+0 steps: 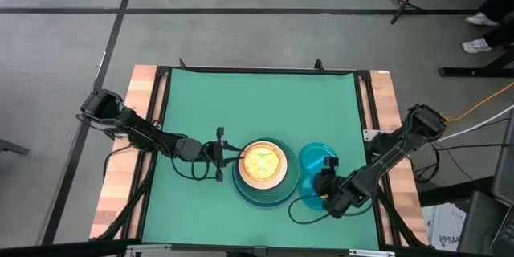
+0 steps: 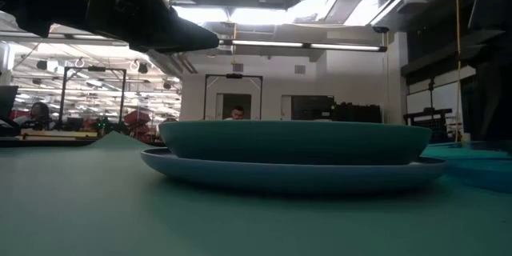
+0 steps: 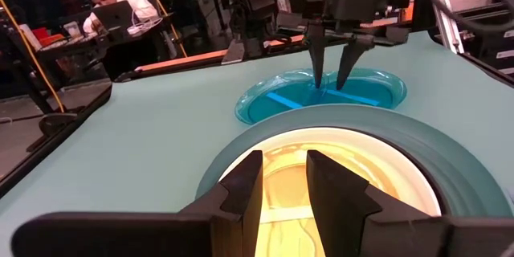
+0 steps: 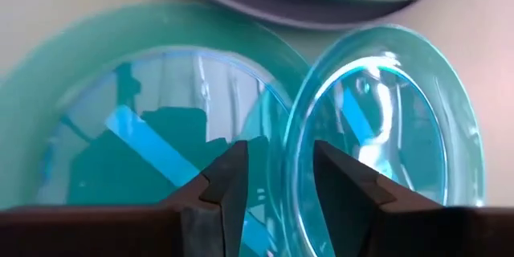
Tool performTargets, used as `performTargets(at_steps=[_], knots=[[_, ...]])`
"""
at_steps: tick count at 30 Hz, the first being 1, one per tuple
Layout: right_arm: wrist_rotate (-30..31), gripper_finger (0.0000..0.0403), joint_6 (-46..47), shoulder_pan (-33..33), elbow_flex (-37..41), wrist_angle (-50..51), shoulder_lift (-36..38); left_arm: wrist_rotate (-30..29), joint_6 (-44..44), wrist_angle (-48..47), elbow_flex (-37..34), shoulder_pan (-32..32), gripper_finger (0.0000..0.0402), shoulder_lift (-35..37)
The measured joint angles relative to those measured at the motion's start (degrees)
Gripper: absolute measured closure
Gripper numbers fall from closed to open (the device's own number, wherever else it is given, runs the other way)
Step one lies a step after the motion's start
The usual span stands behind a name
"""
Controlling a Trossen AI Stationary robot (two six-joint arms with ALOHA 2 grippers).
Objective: Stack plastic plates
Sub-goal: Stack the top transparent light blue plate on top of the green plate
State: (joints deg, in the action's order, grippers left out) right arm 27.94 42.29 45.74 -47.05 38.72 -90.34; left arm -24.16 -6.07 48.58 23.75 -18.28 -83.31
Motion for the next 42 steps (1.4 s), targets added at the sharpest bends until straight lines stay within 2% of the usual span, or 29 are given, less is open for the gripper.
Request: performTargets(at_steps=[7, 17, 24, 31, 38, 42], knots=[[2.6, 0.028, -0.1, 0.0, 0.0, 0.9, -2.2, 0.0, 0.0, 0.0, 0.0, 0.0, 0.031, 0.0], [2.0, 0.0396, -0.2, 0.0, 0.0, 3.0, -2.2, 0.0, 0.0, 0.0, 0.0, 0.0, 0.031, 0.0], [3.2, 0.0399, -0.3, 0.0, -3.8, 9.7, -2.1, 0.0, 0.0, 0.0, 0.0, 0.0, 0.031, 0.0], [7.9, 0.0401, -0.9, 0.0, -11.4, 18.5, -2.1, 0.0, 0.0, 0.0, 0.0, 0.0, 0.031, 0.0], [15.5, 0.0402, -5.9, 0.0, -14.3, 15.2, -2.1, 0.0, 0.0, 0.0, 0.0, 0.0, 0.031, 0.0], [16.4, 0.0402, -12.1, -1.0, -14.3, 10.9, -2.1, 0.0, 0.0, 0.0, 0.0, 0.0, 0.031, 0.0]])
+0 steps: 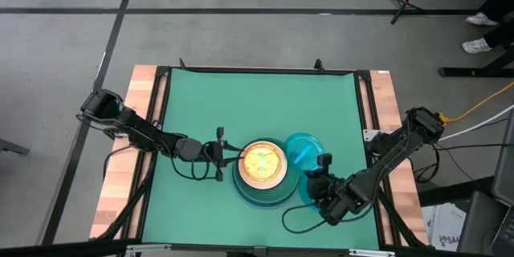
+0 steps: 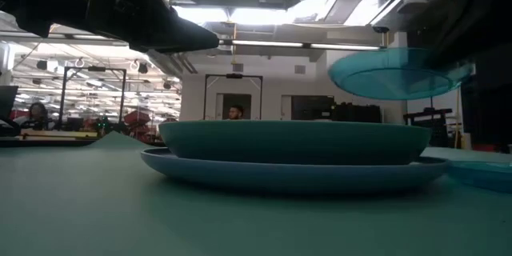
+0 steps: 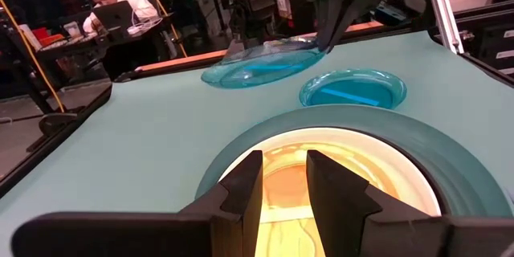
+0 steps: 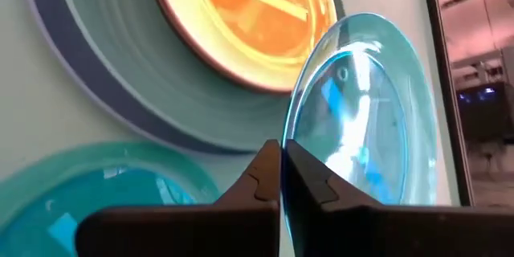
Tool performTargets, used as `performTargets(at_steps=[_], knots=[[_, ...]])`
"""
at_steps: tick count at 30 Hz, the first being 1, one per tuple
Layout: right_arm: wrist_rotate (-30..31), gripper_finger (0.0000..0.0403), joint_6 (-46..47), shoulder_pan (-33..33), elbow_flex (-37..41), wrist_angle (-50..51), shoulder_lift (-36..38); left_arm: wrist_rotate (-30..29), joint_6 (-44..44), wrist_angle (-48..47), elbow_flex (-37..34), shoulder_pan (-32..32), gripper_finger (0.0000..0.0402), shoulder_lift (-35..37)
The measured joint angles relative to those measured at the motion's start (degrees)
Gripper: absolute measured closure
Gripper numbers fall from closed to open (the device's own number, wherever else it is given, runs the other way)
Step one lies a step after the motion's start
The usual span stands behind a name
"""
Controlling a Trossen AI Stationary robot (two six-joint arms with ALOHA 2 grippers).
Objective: Stack plastic plates
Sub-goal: Stack the top transparent light blue plate on top of the green plate
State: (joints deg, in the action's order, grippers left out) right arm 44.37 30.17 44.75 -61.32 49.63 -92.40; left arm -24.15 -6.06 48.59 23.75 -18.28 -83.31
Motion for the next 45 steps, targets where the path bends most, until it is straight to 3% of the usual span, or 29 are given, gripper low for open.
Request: performTargets(at_steps=[12, 26, 45], knots=[[-8.4, 0.0402, -20.8, -6.9, 0.0, -17.0, 0.0, 0.0, 0.0, 0.0, 0.0, 0.0, 0.031, 0.0], [-22.8, 0.0402, -34.2, -14.6, 0.0, -27.8, -1.2, 0.0, 0.0, -0.1, 0.0, 0.0, 0.031, 0.0], [-25.6, 0.0402, -41.0, -19.4, 0.0, -35.3, -7.2, 0.0, -0.1, -0.3, 0.0, 0.0, 0.031, 0.0]])
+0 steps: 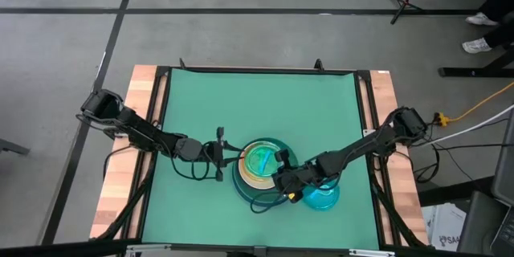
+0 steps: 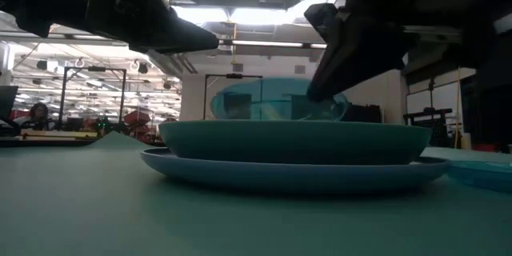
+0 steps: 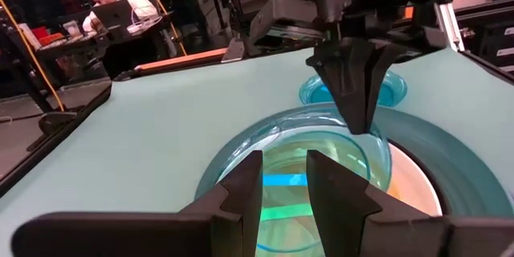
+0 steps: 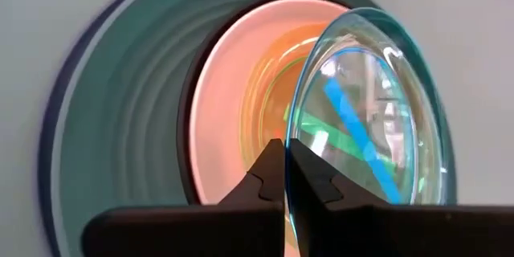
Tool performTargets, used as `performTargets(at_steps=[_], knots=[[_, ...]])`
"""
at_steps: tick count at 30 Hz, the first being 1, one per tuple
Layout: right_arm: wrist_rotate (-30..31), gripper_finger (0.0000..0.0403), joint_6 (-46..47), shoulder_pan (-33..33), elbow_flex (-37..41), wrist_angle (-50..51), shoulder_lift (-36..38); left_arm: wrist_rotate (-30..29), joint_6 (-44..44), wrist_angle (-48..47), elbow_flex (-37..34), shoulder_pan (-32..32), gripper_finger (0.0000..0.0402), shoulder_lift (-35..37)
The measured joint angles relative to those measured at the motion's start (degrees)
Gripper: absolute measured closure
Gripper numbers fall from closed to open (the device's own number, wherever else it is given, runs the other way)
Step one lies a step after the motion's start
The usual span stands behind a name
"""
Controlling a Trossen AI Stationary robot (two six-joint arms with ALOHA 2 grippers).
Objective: Stack plastic plates
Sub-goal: Stack the top transparent light blue plate on top of the green plate
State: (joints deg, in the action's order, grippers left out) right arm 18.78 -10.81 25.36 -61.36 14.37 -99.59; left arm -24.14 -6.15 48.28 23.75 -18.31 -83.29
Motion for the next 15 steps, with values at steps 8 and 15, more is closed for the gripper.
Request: performTargets(at_steps=[8, 15], knots=[[-2.0, 0.0402, 0.2, 0.0, 0.0, -1.6, -1.0, 0.0, 0.0, 0.0, 0.0, 0.0, 0.031, 0.0], [-0.9, 0.0402, 1.4, -1.1, 0.0, -3.5, -2.8, 0.0, 0.0, -0.1, 0.0, 0.0, 0.031, 0.0]])
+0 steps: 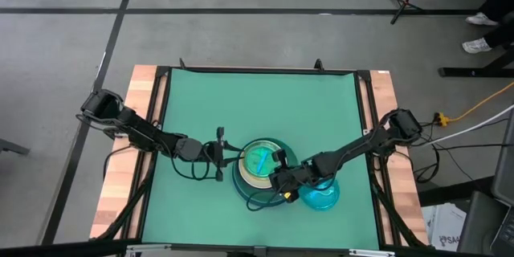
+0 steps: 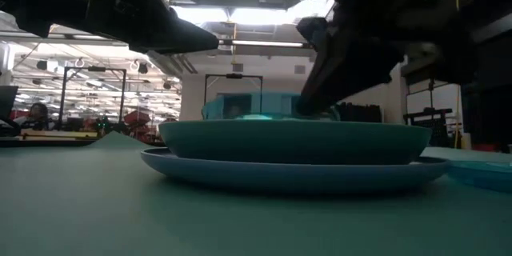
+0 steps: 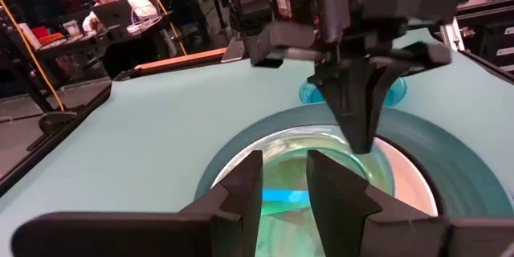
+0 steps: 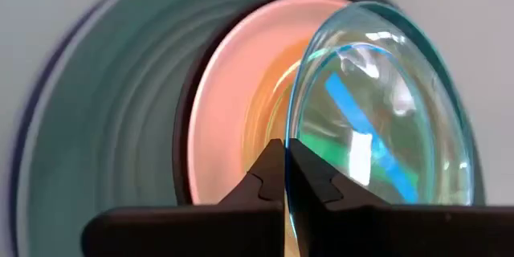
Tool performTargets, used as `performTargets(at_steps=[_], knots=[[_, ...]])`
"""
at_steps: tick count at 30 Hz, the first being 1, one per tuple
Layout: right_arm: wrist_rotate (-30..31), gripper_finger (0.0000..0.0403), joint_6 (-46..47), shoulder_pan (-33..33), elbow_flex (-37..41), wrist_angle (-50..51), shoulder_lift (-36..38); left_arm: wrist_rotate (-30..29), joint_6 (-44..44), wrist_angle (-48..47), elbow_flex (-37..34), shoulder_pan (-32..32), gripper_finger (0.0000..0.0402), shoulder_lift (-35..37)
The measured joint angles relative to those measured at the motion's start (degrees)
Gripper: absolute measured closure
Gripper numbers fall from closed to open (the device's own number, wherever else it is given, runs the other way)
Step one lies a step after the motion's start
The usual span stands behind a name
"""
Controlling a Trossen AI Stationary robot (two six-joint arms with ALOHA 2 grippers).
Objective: Stack plastic plates
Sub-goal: Stack the top transparent light blue plate on top of the green plate, then stack the transparent light blue plate on top of the light blue plate
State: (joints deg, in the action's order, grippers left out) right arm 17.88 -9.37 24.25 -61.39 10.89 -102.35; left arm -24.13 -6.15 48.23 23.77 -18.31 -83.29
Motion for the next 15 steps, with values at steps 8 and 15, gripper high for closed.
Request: performTargets(at_steps=[8, 15], knots=[[-0.9, 0.0351, 0.5, -0.4, 0.1, -0.2, -1.1, 0.0, 0.0, 0.0, 0.0, 0.0, 0.031, 0.0], [-2.9, 0.0286, 0.5, 0.2, -1.2, 2.0, -0.8, 0.0, 0.0, 0.0, 0.0, 0.0, 0.031, 0.0]])
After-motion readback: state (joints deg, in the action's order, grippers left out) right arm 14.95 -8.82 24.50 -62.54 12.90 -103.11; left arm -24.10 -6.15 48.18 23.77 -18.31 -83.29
